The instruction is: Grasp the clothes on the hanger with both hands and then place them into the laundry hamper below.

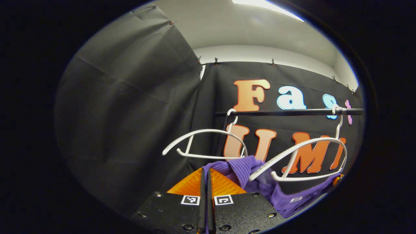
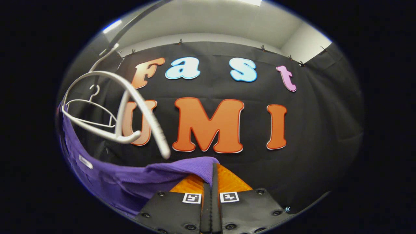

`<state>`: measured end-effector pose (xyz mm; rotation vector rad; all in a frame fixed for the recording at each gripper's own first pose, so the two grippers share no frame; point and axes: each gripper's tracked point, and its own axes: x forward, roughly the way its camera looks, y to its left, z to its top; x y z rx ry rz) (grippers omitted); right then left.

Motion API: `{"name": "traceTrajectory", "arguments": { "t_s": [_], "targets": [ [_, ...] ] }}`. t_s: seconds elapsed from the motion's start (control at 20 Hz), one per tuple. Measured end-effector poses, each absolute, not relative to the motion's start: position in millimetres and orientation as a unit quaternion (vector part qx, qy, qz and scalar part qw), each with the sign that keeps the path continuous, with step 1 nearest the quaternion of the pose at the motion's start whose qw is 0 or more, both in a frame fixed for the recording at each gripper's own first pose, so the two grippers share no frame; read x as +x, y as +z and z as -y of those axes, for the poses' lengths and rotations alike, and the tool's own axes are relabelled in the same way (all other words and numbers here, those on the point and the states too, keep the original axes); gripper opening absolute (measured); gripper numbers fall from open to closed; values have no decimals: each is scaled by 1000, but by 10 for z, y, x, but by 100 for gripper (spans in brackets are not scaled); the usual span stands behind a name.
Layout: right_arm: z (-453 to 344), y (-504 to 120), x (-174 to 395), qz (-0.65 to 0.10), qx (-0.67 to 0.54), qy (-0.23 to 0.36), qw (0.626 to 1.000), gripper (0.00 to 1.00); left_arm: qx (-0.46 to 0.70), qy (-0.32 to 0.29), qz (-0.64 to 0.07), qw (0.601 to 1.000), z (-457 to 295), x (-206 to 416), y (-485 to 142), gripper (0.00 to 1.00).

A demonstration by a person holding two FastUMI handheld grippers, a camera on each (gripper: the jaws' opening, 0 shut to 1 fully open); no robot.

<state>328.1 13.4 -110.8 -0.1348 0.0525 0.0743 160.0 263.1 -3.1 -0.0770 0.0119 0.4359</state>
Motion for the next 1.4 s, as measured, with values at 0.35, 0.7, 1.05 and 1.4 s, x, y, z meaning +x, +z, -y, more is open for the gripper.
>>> {"name": "traceTrajectory", "arguments": {
  "t_s": [0.35, 0.7, 1.05, 1.4],
  "targets": [
    [-554, -1200, 2761, -33, -112, 85, 989, 7, 8, 240, -7, 971, -2899, 1181, -144, 3],
    [-560, -1002, 2352, -40, -95, 106, 989, 7, 28, 199, -59, 978, -2688, 1009, -500, 3],
    [-422, -1360, 2075, -98, -74, 107, 987, 7, -5, -2, -150, 989, -1008, 1407, -1531, 3],
    [-91, -2171, 1859, -207, -12, 70, 976, 7, -66, -108, -249, 960, 213, 1430, -2494, 3]
  ]
}}
